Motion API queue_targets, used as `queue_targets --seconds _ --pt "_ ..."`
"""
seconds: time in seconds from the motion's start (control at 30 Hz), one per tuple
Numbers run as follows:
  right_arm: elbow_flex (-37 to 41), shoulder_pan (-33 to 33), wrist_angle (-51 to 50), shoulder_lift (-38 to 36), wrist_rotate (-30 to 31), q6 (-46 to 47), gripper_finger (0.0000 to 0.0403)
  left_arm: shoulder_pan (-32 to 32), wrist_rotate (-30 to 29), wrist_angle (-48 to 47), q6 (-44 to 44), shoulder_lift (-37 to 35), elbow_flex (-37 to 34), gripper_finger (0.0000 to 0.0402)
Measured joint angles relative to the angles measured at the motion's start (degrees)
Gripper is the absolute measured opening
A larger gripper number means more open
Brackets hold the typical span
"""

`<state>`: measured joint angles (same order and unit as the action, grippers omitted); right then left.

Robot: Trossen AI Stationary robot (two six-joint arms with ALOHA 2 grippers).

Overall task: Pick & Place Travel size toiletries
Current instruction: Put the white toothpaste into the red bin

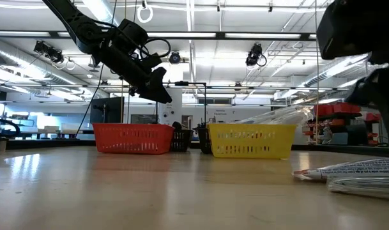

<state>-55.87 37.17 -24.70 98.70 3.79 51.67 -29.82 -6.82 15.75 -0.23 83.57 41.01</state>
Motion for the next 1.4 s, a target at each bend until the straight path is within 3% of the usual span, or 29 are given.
queue_targets --seconds 0.13,0.4,0.77,1.13,1.23,1.4 --pt "3.53 0.0 8.65 0.0 -1.29 -1.81 0.0172 0.0 -0.01 0.02 -0.02 0.0 0.0 0.016" --pt "7.02 0.0 11.38 -0.02 -1.26 -5.14 0.016 0.0 -0.05 0.09 -0.04 0.0 0.0 0.016" --pt "8.21 -1.29 13.76 0.0 1.4 -11.51 0.0061 0.0 -0.1 0.27 -0.03 0.0 -0.01 0.016" --pt "6.64 -5.99 17.21 -0.73 2.49 -17.34 0.0055 0.0 -0.1 0.67 0.44 0.0 -0.02 0.016" --pt "6.62 -8.19 17.22 -2.0 6.1 -22.04 0.0054 0.0 -0.1 1.08 0.44 0.0 0.0 0.016" --pt "6.57 -12.31 17.4 -2.56 17.45 -29.93 0.006 0.0 -0.07 1.42 0.44 -0.02 -0.01 0.016"
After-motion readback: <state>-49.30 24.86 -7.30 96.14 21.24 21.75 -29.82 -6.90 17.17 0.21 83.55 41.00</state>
